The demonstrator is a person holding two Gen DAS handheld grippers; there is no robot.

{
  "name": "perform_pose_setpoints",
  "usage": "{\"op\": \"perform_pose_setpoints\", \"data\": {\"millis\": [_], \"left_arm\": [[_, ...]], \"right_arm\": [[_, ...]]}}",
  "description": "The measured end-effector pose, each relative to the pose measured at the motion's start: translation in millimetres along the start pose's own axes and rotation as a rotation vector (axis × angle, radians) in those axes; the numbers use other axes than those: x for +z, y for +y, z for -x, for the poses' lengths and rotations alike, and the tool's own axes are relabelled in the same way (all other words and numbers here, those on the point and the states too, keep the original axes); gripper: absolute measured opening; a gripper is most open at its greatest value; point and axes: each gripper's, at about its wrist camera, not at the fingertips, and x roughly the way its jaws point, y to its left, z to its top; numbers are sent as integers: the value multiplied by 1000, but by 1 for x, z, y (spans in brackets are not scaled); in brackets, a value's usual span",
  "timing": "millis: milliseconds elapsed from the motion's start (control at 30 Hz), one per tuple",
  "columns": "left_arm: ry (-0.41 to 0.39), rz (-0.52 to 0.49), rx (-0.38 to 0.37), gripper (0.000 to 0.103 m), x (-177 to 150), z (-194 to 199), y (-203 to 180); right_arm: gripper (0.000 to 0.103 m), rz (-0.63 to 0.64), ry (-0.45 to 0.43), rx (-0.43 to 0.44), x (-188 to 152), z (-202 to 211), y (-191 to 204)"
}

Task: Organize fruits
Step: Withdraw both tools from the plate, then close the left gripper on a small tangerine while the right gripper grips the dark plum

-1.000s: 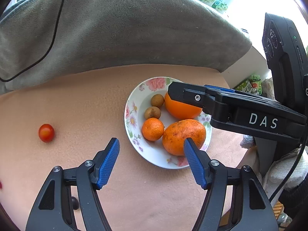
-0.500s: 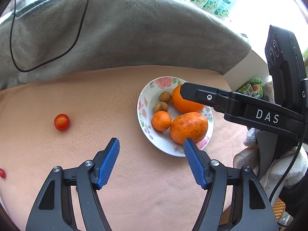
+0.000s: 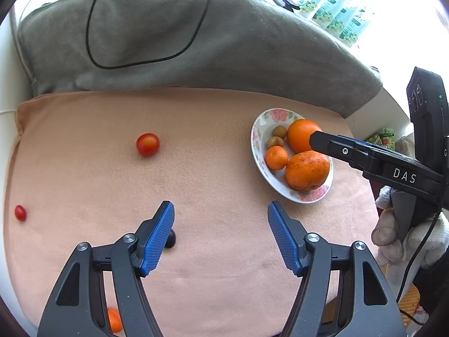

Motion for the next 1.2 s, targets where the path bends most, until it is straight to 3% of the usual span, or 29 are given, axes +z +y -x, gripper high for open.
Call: {"op": "perform_pose_setpoints", "data": {"millis": [200, 733, 967, 1200], "left_arm": [[2, 71, 43, 69, -22, 15, 33], [57, 264, 76, 67, -113, 41, 104], [77, 391, 58, 61, -142, 36, 130], [89, 382, 60, 57, -141, 26, 133]], "right_arm": [[85, 66, 10, -2, -16, -2, 24], [85, 167, 95, 135, -36, -25, 80], [70, 215, 168, 169, -51, -48, 103], [62, 260, 226, 187, -59, -73, 123]]}}
